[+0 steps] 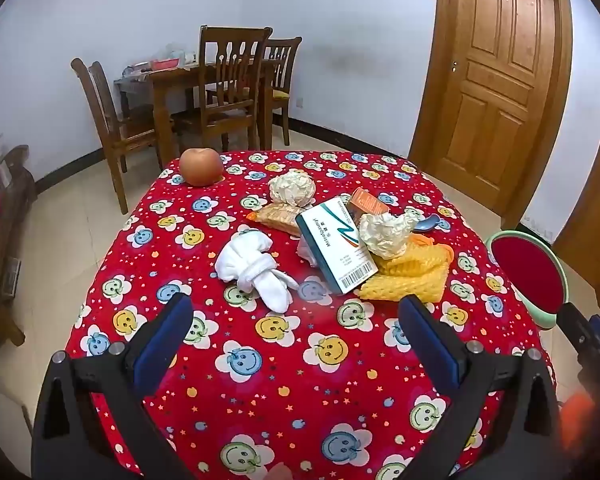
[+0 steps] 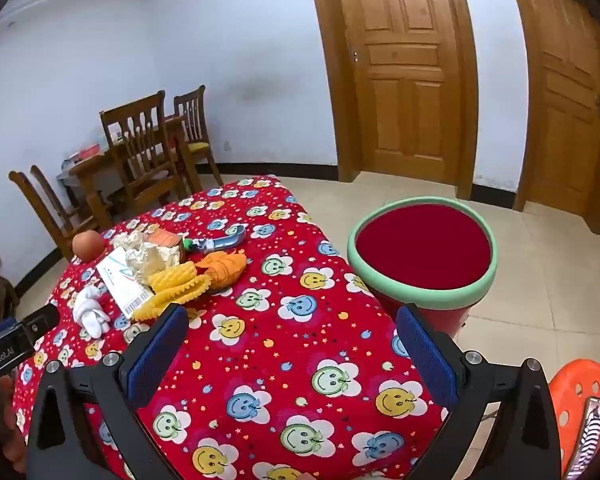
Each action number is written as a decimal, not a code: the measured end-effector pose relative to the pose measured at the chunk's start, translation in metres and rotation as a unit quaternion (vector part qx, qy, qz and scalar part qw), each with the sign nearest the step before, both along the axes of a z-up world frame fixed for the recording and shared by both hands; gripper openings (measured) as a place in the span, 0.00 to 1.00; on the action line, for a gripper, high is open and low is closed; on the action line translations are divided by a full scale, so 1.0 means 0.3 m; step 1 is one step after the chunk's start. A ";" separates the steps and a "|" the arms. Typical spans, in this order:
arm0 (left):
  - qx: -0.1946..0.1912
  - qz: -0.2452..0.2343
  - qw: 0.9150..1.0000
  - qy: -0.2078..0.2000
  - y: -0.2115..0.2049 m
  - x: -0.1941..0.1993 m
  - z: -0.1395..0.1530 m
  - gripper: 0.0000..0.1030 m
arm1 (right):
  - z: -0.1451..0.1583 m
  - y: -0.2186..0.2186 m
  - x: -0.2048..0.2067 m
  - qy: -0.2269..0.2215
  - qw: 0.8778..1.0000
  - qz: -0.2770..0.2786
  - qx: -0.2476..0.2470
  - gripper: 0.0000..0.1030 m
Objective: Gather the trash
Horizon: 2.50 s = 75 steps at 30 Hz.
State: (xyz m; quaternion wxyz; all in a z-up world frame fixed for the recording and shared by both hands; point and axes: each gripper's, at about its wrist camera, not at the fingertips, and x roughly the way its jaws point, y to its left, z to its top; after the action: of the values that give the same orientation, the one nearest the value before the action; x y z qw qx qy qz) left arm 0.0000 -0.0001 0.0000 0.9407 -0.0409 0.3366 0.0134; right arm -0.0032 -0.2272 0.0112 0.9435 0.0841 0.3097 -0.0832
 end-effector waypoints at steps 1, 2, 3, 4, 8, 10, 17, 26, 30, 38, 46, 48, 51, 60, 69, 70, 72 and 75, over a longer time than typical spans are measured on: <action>-0.008 0.001 1.000 0.000 0.002 0.000 -0.001 0.98 | -0.001 -0.001 0.000 0.000 1.000 0.000 0.001 1.00; -0.007 0.001 1.000 0.000 0.002 0.000 -0.001 0.98 | -0.001 -0.001 0.003 0.000 1.000 0.000 0.000 1.00; -0.007 0.001 1.000 0.001 0.002 0.000 -0.001 0.98 | 0.001 -0.001 0.003 0.000 1.000 0.000 0.000 1.00; -0.006 0.001 1.000 -0.001 0.001 0.000 0.000 0.98 | 0.000 -0.001 0.004 0.000 1.000 0.000 0.001 1.00; -0.006 0.001 1.000 0.000 0.002 0.000 0.000 0.98 | 0.004 0.004 0.003 0.000 1.000 0.000 0.000 1.00; -0.007 0.002 1.000 0.000 0.003 -0.001 0.000 0.98 | 0.002 0.004 0.005 0.000 1.000 -0.001 0.000 1.00; -0.008 0.001 1.000 0.000 -0.001 -0.005 0.011 0.98 | 0.005 -0.001 0.000 0.000 1.000 -0.001 0.000 1.00; -0.009 0.001 1.000 0.001 -0.001 0.004 0.009 0.98 | 0.004 -0.001 0.000 0.000 1.000 -0.002 -0.001 1.00; -0.010 0.001 1.000 0.001 0.000 0.003 0.010 0.98 | 0.003 -0.001 0.001 0.002 1.000 -0.001 -0.001 1.00; -0.010 0.000 1.000 0.001 0.002 0.004 0.008 0.98 | 0.001 -0.001 0.001 0.002 1.000 -0.001 0.000 1.00; -0.011 0.000 1.000 0.001 0.003 0.004 0.008 0.98 | 0.000 -0.001 0.002 0.002 1.000 -0.002 0.000 1.00; -0.011 0.000 1.000 0.001 0.003 0.004 0.009 0.98 | 0.000 0.000 0.002 0.002 1.000 -0.002 0.000 1.00; -0.010 0.000 1.000 0.002 0.003 0.005 0.009 0.98 | 0.000 0.000 0.002 0.003 1.000 -0.002 0.000 1.00; -0.011 0.000 1.000 0.002 0.004 0.004 0.009 0.98 | 0.001 0.001 0.003 0.003 1.000 -0.002 -0.001 1.00; -0.011 0.002 1.000 0.003 0.009 0.002 -0.009 0.98 | -0.014 -0.001 0.003 0.005 1.000 -0.002 0.000 1.00; -0.011 0.003 1.000 0.004 0.010 0.002 -0.010 0.98 | -0.015 -0.002 0.002 0.005 1.000 -0.003 0.001 1.00; -0.012 0.003 1.000 0.005 0.014 0.004 -0.014 0.98 | -0.026 -0.002 0.000 0.007 1.000 -0.002 0.002 1.00; -0.010 0.005 1.000 0.008 0.017 0.009 -0.020 0.98 | -0.040 0.002 0.003 0.010 1.000 -0.001 0.005 1.00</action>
State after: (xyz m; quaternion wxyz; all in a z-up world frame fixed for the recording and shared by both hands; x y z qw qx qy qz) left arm 0.0026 0.0049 -0.0059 0.9376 -0.0516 0.3436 0.0148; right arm -0.0024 -0.2266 -0.0007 0.9399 0.0879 0.3192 -0.0831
